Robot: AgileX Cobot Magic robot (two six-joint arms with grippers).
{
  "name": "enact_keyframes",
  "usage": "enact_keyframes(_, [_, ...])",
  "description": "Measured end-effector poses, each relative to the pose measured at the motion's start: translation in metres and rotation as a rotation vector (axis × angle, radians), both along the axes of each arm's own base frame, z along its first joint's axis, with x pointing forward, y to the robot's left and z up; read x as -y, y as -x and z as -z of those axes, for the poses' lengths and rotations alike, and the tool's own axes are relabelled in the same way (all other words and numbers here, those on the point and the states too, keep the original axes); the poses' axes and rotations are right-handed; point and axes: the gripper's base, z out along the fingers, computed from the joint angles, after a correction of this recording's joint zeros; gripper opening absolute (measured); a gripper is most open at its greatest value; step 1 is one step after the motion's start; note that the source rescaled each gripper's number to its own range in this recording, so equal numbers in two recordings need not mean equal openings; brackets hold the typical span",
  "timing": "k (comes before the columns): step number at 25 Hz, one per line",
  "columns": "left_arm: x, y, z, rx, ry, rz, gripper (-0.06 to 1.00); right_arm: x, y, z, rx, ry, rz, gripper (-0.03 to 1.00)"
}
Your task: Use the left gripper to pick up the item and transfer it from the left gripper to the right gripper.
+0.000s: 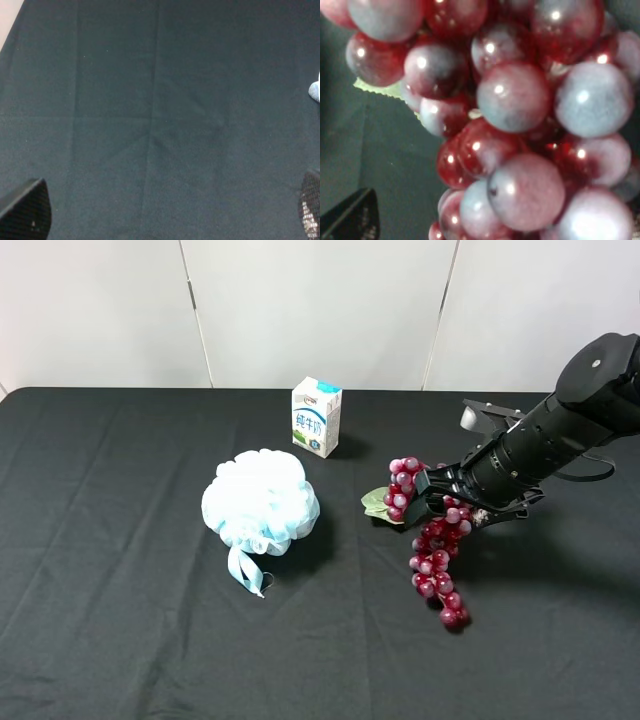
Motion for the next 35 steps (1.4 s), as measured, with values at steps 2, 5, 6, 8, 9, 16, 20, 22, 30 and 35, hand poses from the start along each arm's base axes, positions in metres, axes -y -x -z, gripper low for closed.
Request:
enact_keyframes(2, [0.0, 0.0, 0.0, 0.0, 0.0, 0.0, 0.98, 0.0, 0.0, 0.0, 0.001, 0.0, 0.0, 1.0])
enact_keyframes(5, [0.0, 0.0, 0.0, 0.0, 0.004, 0.003, 0.98, 0.0, 0.0, 0.0, 0.001, 0.0, 0.0, 1.0])
enact_keyframes(6, [0.0, 0.0, 0.0, 0.0, 0.004, 0.003, 0.98, 0.0, 0.0, 0.0, 0.002, 0.0, 0.001, 1.0])
enact_keyframes(8, [0.0, 0.0, 0.0, 0.0, 0.0, 0.0, 0.98, 0.0, 0.0, -0.002, 0.002, -0.004, 0.006, 1.0])
enact_keyframes(9, [0.0, 0.0, 0.0, 0.0, 0.0, 0.0, 0.98, 0.0, 0.0, -0.005, 0.008, -0.007, 0.01, 1.0])
enact_keyframes(16, [0.0, 0.0, 0.0, 0.0, 0.0, 0.0, 0.98, 0.002, 0.013, -0.053, 0.139, -0.048, -0.012, 1.0])
enact_keyframes(20, [0.0, 0.0, 0.0, 0.0, 0.0, 0.0, 0.98, 0.005, 0.029, -0.086, 0.228, -0.056, -0.049, 1.0])
enact_keyframes(22, [0.0, 0.0, 0.0, 0.0, -0.001, 0.0, 0.98, 0.008, 0.038, -0.101, 0.276, -0.053, -0.066, 1.0])
enact_keyframes(30, [0.0, 0.0, 0.0, 0.0, -0.001, 0.0, 0.98, 0.025, 0.084, -0.157, 0.467, -0.013, -0.081, 1.0])
enact_keyframes(35, [0.0, 0.0, 0.0, 0.0, -0.001, 0.0, 0.98, 0.04, 0.119, -0.176, 0.509, 0.047, -0.069, 1.0])
